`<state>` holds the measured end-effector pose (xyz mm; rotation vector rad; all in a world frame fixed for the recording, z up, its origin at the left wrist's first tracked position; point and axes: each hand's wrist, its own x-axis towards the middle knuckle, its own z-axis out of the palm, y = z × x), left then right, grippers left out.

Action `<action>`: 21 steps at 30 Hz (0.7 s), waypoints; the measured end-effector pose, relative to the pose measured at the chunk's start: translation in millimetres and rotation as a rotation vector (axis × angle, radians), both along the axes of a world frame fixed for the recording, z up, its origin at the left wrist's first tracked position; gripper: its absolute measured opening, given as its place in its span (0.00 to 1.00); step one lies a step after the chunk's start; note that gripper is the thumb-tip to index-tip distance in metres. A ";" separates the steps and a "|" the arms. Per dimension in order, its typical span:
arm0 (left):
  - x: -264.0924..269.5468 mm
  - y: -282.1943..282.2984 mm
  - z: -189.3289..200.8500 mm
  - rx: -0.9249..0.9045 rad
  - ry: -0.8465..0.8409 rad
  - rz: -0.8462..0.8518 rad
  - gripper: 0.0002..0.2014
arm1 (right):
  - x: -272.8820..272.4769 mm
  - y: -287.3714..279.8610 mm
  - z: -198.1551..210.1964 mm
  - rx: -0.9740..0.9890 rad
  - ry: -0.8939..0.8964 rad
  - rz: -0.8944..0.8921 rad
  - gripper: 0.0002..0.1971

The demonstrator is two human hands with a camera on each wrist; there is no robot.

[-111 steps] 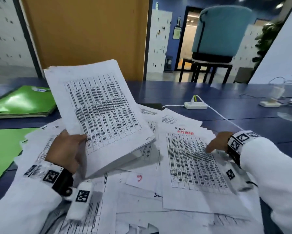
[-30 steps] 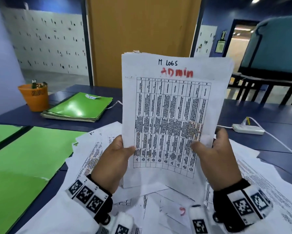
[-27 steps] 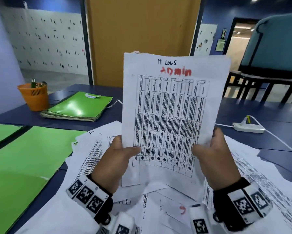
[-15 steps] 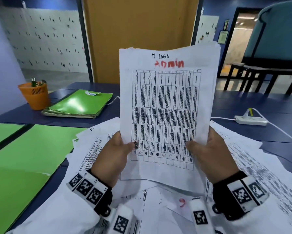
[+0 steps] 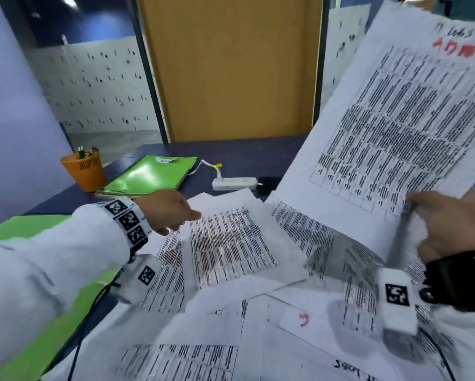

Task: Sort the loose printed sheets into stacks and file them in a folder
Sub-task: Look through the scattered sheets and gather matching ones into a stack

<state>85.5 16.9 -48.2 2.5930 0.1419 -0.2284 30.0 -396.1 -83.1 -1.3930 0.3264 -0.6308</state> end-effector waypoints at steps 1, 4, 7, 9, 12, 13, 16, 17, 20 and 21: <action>4.7 -0.6 -10.5 0.134 0.040 0.013 0.27 | 2.9 -6.0 -4.1 0.037 0.011 -0.006 0.12; 9.8 -9.1 -35.5 0.503 0.074 -0.031 0.42 | 4.9 -4.7 -6.8 0.133 0.091 -0.076 0.04; 5.0 -19.1 -47.3 0.592 0.133 -0.071 0.40 | 3.9 -0.7 -9.6 0.088 0.114 -0.101 0.08; 1.7 -23.0 -52.4 0.664 0.154 -0.094 0.38 | 2.0 0.9 -8.9 0.108 0.095 -0.104 0.08; 6.7 -21.4 -55.8 0.659 0.139 -0.065 0.36 | 2.3 -1.2 -7.5 0.120 0.058 -0.090 0.09; 8.9 -19.8 -55.6 0.628 0.137 -0.048 0.35 | 1.0 -1.8 -7.7 0.128 0.059 -0.080 0.09; 12.5 -17.7 -54.9 0.546 0.134 0.031 0.29 | -0.2 3.6 -5.7 0.117 0.055 -0.078 0.09; 13.8 -17.3 -55.6 0.551 0.129 0.045 0.26 | 0.2 4.5 -6.1 0.126 0.049 -0.077 0.09; 19.7 -8.3 -58.3 0.522 0.100 0.078 0.31 | -2.7 8.5 -4.0 0.132 0.038 -0.073 0.10; 21.7 -2.1 -57.6 0.451 0.079 0.115 0.32 | -3.3 8.9 -4.0 0.133 0.036 -0.071 0.10</action>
